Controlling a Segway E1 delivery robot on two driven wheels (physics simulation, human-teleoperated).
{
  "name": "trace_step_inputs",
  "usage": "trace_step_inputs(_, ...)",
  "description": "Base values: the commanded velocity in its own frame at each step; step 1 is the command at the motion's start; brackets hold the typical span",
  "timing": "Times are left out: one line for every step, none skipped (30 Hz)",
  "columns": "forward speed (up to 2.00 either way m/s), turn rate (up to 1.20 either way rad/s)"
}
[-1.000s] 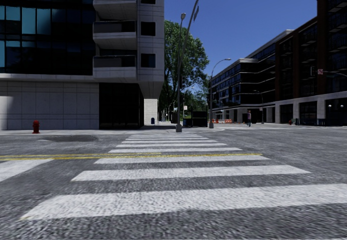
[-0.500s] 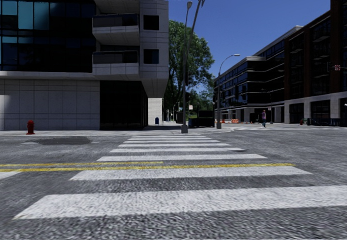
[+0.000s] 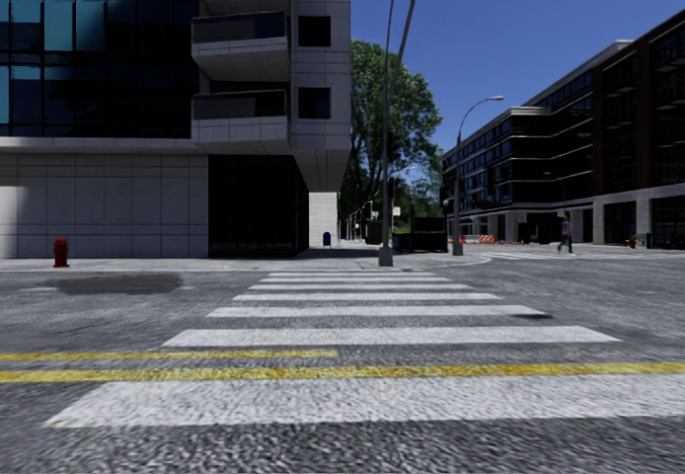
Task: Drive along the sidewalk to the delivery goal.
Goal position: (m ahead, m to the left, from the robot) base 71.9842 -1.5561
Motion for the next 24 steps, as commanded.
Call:
trace_step_inputs(2.00,0.00)
trace_step_inputs(2.00,0.00)
trace_step_inputs(2.00,0.00)
trace_step_inputs(2.00,0.00)
trace_step_inputs(2.00,0.00)
trace_step_inputs(2.00,0.00)
trace_step_inputs(2.00,0.00)
trace_step_inputs(2.00,0.00)
trace_step_inputs(2.00,0.00)
trace_step_inputs(2.00,0.00)
trace_step_inputs(2.00,0.00)
trace_step_inputs(2.00,0.00)
trace_step_inputs(2.00,0.00)
trace_step_inputs(2.00,0.00)
trace_step_inputs(2.00,0.00)
trace_step_inputs(2.00,0.00)
trace_step_inputs(2.00,0.00)
trace_step_inputs(2.00,0.00)
trace_step_inputs(2.00,0.00)
trace_step_inputs(2.00,0.00)
trace_step_inputs(2.00,0.00)
trace_step_inputs(2.00,0.00)
trace_step_inputs(2.00,0.00)
trace_step_inputs(2.00,0.00)
